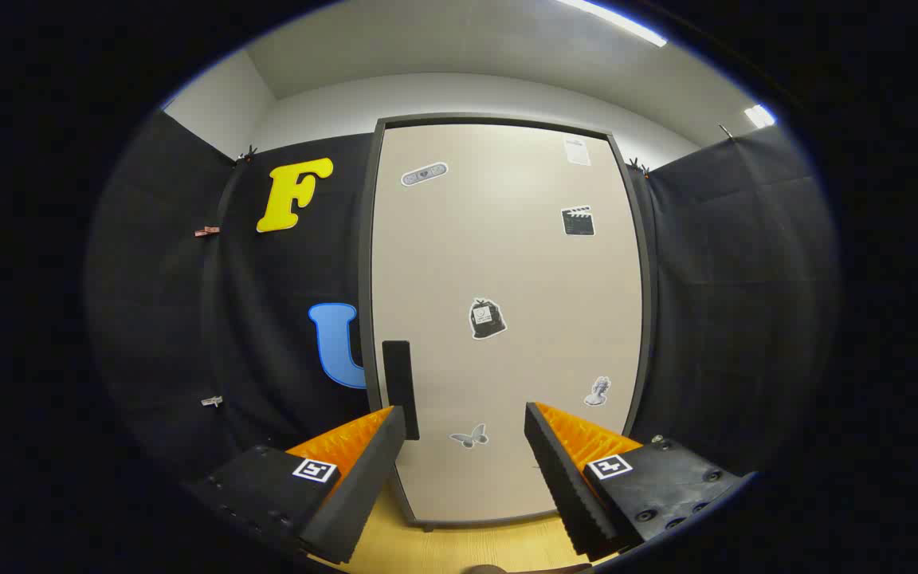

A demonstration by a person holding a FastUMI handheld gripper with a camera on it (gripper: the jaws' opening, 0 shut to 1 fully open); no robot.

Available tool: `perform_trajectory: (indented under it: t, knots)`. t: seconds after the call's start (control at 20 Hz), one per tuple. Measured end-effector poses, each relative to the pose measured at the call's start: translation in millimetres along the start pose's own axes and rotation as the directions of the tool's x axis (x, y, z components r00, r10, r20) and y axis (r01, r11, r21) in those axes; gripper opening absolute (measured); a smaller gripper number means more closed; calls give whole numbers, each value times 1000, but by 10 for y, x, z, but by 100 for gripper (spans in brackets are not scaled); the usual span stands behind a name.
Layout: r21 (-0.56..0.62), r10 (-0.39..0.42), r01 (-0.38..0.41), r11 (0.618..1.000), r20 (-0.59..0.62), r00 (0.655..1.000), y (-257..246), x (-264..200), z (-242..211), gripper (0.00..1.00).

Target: Open the shoe cabinet door, grab the shoes and put them into the shoe cabinet, then close the shoe cabinet door.

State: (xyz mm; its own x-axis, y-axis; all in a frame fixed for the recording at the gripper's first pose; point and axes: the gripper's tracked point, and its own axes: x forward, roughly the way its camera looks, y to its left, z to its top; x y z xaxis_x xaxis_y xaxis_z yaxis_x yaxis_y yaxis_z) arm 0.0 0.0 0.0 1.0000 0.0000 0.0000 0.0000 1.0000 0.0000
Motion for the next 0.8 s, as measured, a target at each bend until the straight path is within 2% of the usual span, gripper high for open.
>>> perform_trajectory:
  t: [0.8]
  knots:
    - [24, 21, -21, 999, -6, 1000, 100, 236, -36, 98]
